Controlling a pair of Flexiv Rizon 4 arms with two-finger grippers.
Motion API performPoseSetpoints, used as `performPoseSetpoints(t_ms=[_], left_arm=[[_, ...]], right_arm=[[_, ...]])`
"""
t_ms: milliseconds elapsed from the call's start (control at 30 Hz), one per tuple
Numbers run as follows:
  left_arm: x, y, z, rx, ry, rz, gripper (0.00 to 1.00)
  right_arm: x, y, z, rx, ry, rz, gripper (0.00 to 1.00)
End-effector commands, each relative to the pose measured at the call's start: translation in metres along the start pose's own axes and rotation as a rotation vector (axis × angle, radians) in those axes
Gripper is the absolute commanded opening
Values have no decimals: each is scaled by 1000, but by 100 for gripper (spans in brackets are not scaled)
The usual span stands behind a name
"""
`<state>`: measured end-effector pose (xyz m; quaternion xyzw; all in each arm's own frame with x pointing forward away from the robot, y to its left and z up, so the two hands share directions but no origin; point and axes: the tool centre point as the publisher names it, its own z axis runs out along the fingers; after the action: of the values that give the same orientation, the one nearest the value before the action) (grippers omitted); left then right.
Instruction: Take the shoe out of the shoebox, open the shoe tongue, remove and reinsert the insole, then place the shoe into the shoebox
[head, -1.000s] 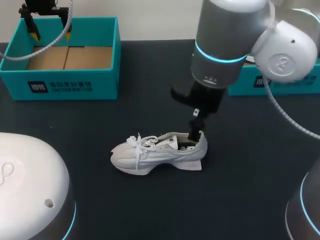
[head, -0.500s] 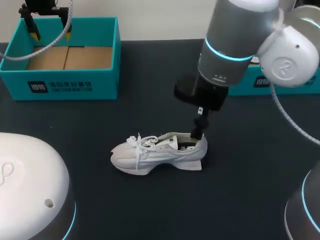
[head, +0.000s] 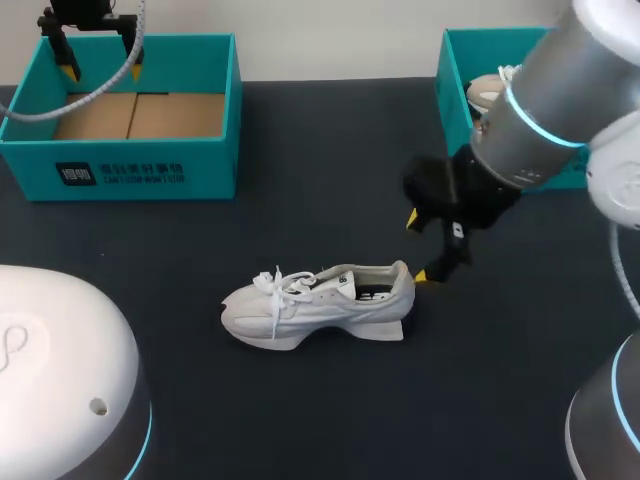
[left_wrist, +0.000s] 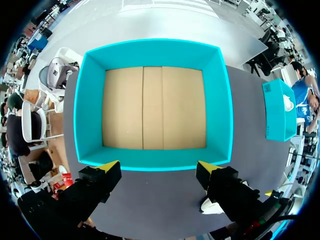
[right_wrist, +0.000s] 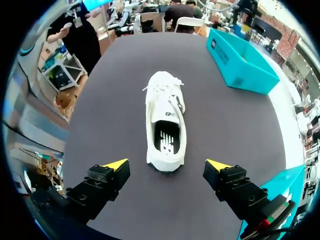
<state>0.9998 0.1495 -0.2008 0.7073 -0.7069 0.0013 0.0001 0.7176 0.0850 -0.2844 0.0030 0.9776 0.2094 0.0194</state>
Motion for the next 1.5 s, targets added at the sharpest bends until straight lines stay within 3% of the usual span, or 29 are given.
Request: performPoseSetpoints(t_ms=[33, 133, 467, 767, 1233, 1500], left_arm=[[0, 0, 0, -1, -1, 0, 100], [0, 0, 0, -1, -1, 0, 100], [0, 0, 0, -1, -1, 0, 100], [0, 0, 0, -1, -1, 0, 100], [0, 0, 0, -1, -1, 0, 100], [0, 0, 0, -1, -1, 0, 100]], right_arm=[[6, -24, 3, -278, -11, -21, 100], [6, -32, 7, -283, -11, -22, 100], [5, -53, 22, -439, -29, -86, 100], [-1, -73, 42, -497, -15, -79, 100], [-2, -106, 64, -536, -20, -27, 100], [0, -109, 66, -556, -10, 42, 100]])
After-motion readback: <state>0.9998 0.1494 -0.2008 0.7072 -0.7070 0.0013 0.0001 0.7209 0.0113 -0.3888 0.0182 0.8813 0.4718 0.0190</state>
